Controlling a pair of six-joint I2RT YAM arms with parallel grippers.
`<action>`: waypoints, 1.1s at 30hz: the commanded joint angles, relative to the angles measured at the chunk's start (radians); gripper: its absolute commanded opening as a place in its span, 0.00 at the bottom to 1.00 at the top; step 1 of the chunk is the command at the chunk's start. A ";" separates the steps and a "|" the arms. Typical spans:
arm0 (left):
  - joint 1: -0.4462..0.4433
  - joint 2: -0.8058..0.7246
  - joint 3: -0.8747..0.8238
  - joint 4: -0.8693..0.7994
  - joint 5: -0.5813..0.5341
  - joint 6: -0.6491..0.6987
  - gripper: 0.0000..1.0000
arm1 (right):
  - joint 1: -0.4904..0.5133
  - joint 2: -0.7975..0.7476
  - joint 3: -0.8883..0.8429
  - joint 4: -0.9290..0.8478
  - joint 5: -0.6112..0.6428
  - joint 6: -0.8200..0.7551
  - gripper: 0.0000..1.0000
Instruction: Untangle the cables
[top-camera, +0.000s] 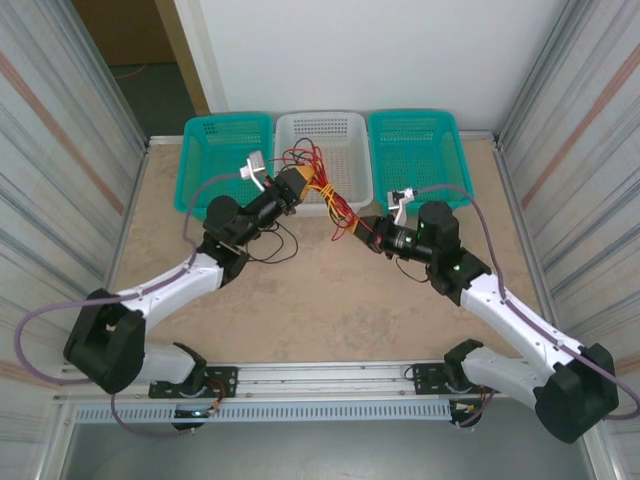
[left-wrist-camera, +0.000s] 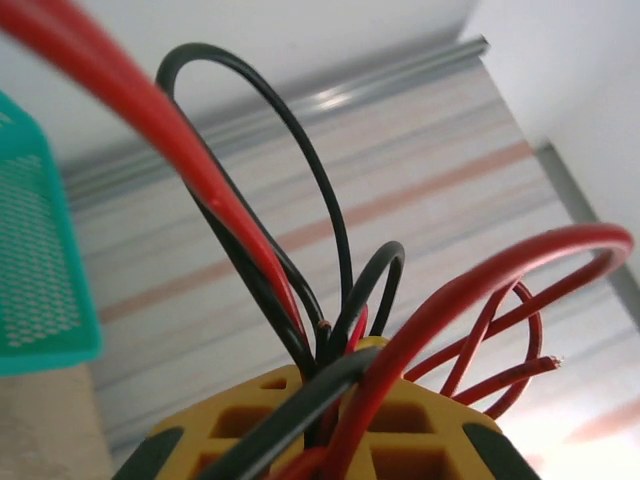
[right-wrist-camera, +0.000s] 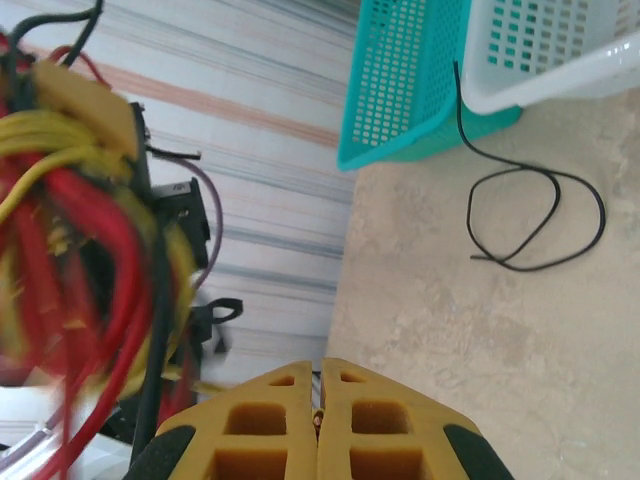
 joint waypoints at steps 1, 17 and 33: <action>0.026 -0.120 -0.001 -0.159 -0.277 0.180 0.00 | 0.034 -0.094 0.000 -0.111 0.032 -0.018 0.00; -0.025 -0.401 -0.100 -0.919 -0.296 0.572 0.00 | -0.202 0.066 0.616 -0.495 0.077 -0.218 0.00; 0.273 -0.516 -0.070 -1.012 -0.023 0.360 0.00 | -0.706 0.069 0.390 -0.646 -0.017 -0.241 0.00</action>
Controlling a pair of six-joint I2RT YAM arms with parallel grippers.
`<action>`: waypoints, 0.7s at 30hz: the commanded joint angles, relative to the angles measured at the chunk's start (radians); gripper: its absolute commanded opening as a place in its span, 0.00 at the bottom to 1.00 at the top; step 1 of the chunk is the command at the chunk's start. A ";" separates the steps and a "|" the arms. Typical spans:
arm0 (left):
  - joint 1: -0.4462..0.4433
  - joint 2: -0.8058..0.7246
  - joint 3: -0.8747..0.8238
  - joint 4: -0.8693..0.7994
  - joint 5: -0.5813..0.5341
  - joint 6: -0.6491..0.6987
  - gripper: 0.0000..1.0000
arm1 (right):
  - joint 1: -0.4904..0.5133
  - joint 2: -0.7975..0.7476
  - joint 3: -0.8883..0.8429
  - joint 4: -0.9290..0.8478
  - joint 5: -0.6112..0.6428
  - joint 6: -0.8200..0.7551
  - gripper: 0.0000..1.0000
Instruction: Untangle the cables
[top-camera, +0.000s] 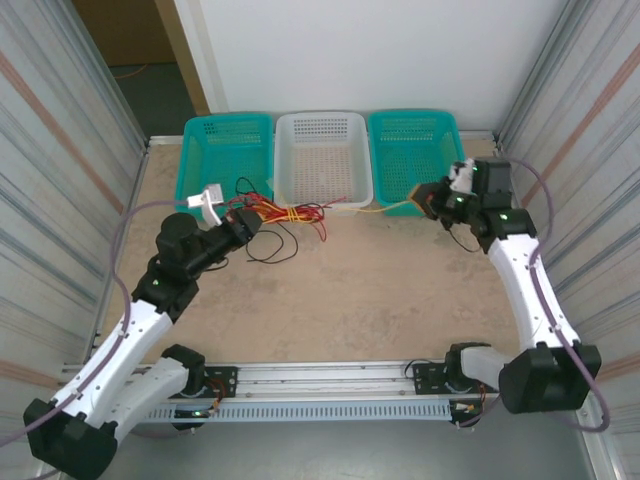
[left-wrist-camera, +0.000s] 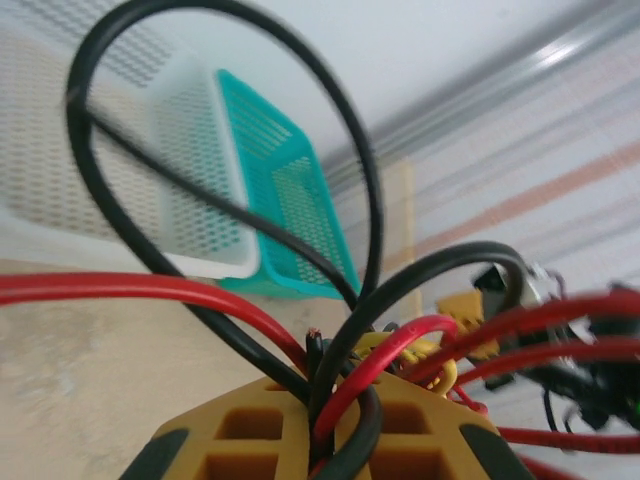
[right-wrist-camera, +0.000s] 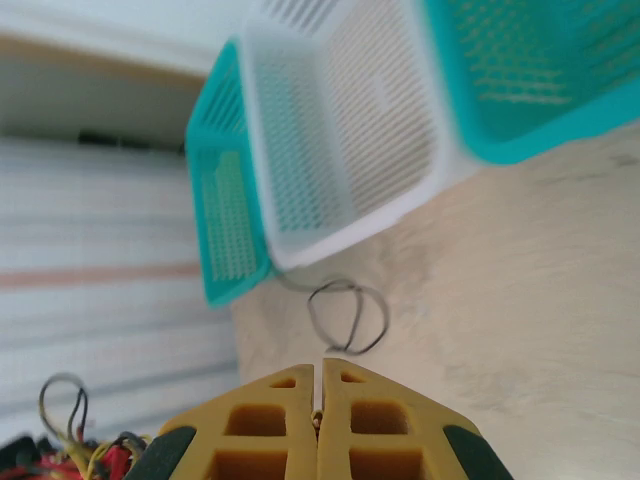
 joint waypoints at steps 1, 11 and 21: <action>0.075 -0.026 -0.006 -0.150 -0.081 -0.035 0.00 | -0.193 -0.103 0.014 -0.016 0.057 -0.006 0.00; 0.074 0.021 -0.025 -0.389 -0.179 0.014 0.00 | -0.522 -0.158 0.223 -0.137 -0.098 -0.033 0.00; 0.043 0.175 -0.079 -0.322 -0.142 -0.044 0.00 | -0.548 -0.077 0.492 -0.220 -0.059 -0.079 0.00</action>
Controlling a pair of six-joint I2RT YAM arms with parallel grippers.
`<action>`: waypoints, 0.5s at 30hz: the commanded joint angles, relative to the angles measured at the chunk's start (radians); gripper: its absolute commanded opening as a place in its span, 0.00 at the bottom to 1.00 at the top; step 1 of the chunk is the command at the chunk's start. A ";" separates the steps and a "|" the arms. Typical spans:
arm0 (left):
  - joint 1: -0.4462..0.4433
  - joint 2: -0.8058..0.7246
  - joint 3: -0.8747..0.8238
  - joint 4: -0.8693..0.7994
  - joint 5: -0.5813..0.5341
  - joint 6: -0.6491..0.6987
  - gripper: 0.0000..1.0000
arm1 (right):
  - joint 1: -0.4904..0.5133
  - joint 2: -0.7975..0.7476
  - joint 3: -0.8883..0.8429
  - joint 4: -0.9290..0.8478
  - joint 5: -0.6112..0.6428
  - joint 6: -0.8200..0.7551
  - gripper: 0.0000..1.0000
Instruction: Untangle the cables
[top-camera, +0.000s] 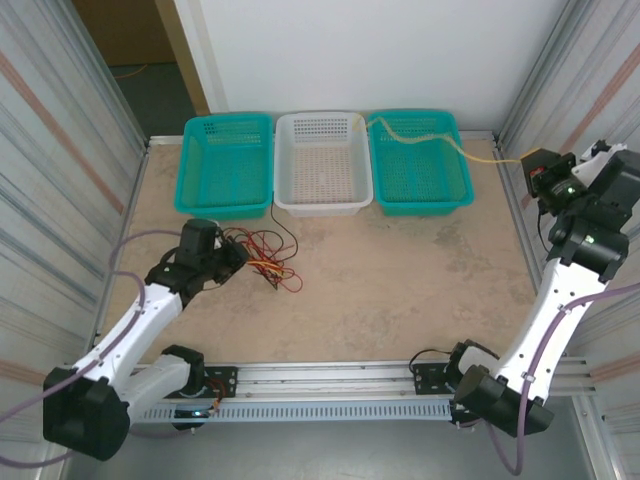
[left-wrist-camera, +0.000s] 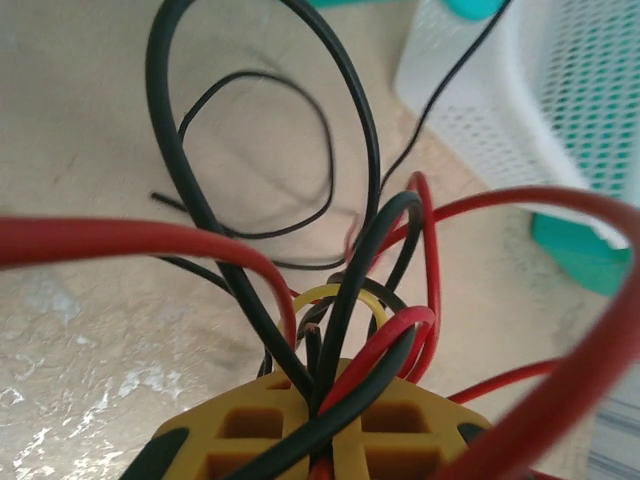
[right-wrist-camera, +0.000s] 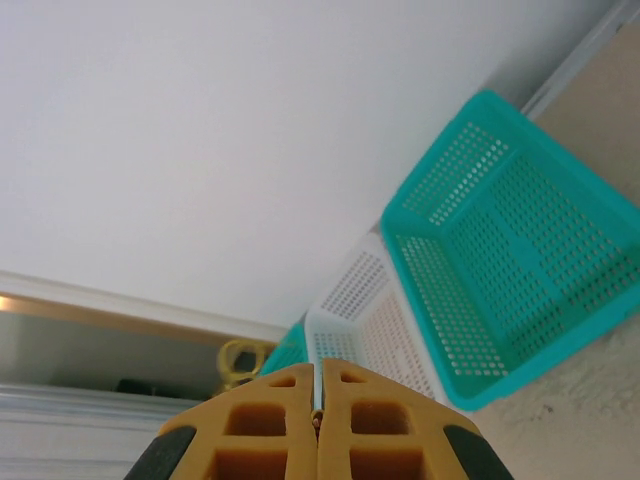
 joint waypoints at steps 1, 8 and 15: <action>-0.017 0.021 -0.017 0.096 0.005 -0.028 0.00 | 0.013 0.008 0.082 -0.055 0.023 -0.057 0.00; -0.109 0.182 0.021 0.226 0.008 -0.032 0.00 | 0.111 -0.011 0.048 -0.043 0.126 -0.064 0.00; -0.149 0.272 0.088 0.267 0.056 -0.046 0.47 | 0.132 0.066 0.068 0.046 0.206 -0.018 0.00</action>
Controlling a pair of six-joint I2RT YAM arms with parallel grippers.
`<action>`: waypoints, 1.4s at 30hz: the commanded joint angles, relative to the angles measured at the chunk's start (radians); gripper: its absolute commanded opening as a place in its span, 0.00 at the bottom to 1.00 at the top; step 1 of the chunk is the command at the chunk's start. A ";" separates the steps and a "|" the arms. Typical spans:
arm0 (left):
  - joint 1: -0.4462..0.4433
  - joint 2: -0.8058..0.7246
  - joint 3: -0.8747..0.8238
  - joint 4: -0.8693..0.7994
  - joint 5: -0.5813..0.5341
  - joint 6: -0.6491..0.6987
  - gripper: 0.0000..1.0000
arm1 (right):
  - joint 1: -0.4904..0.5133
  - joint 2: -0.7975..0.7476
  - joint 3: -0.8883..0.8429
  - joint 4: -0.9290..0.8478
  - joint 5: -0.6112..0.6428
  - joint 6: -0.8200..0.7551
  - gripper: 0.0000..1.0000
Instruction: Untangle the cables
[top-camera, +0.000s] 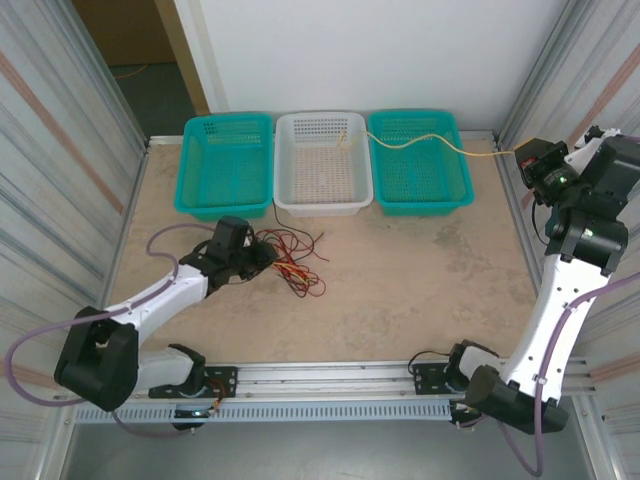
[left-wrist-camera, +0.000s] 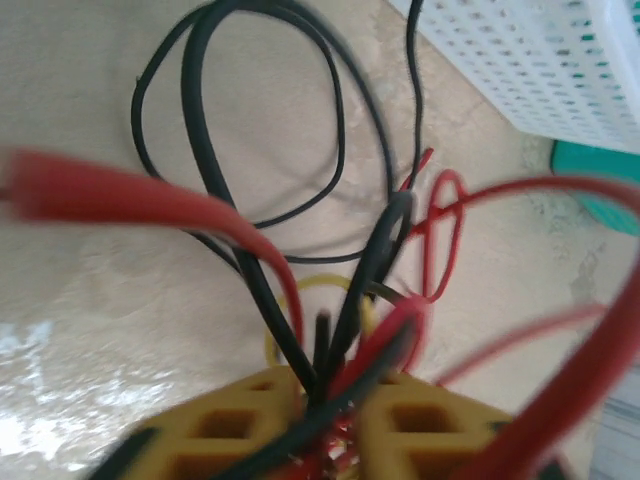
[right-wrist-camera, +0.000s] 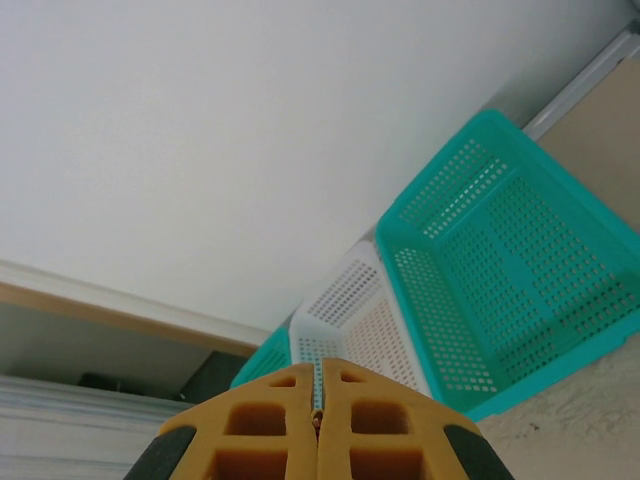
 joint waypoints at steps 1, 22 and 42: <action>-0.012 0.012 0.079 0.001 0.007 -0.002 0.56 | 0.013 0.052 0.028 0.075 0.084 0.019 0.00; 0.128 -0.126 0.084 -0.278 0.218 0.155 0.71 | 0.212 0.456 0.080 0.345 0.518 -0.069 0.00; 0.131 -0.069 0.139 -0.357 0.184 0.181 0.71 | 0.319 0.490 -0.036 0.293 0.597 -0.217 0.61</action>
